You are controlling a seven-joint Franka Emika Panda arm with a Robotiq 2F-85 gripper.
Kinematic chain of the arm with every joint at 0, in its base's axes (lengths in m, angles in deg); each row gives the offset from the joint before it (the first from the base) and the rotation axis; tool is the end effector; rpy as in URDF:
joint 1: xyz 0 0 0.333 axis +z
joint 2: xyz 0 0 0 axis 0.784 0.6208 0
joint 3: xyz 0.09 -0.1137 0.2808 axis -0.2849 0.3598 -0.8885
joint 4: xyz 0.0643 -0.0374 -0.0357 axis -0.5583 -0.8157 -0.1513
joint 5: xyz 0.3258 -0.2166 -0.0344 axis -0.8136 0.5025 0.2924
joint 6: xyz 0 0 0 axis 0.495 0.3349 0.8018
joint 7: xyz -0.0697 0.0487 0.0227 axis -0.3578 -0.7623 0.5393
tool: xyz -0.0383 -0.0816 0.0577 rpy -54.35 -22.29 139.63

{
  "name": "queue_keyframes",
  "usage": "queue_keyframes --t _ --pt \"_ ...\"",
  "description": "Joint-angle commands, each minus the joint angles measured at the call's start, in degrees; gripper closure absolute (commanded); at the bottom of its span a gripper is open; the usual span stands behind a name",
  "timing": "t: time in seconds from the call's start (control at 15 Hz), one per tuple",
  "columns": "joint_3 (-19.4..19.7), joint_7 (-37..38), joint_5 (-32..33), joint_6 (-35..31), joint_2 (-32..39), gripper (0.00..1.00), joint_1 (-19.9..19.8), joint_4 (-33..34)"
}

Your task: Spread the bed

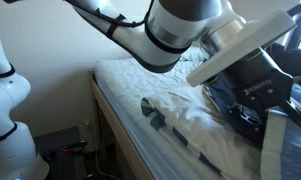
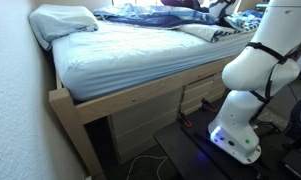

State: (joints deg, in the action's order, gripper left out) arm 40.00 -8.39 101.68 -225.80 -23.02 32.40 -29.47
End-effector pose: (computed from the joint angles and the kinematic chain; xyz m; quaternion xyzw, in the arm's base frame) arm 0.4717 -0.3916 0.4978 0.9032 0.1010 -0.0131 0.4170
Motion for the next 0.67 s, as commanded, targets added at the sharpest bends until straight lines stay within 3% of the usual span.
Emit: queue_keyframes --t 0.0,0.6 --pt "-0.6 0.5 -0.9 -0.2 -0.9 1.00 -0.3 0.1" --pt "-4.0 -3.0 -12.4 3.8 -9.2 0.97 2.5 -2.6"
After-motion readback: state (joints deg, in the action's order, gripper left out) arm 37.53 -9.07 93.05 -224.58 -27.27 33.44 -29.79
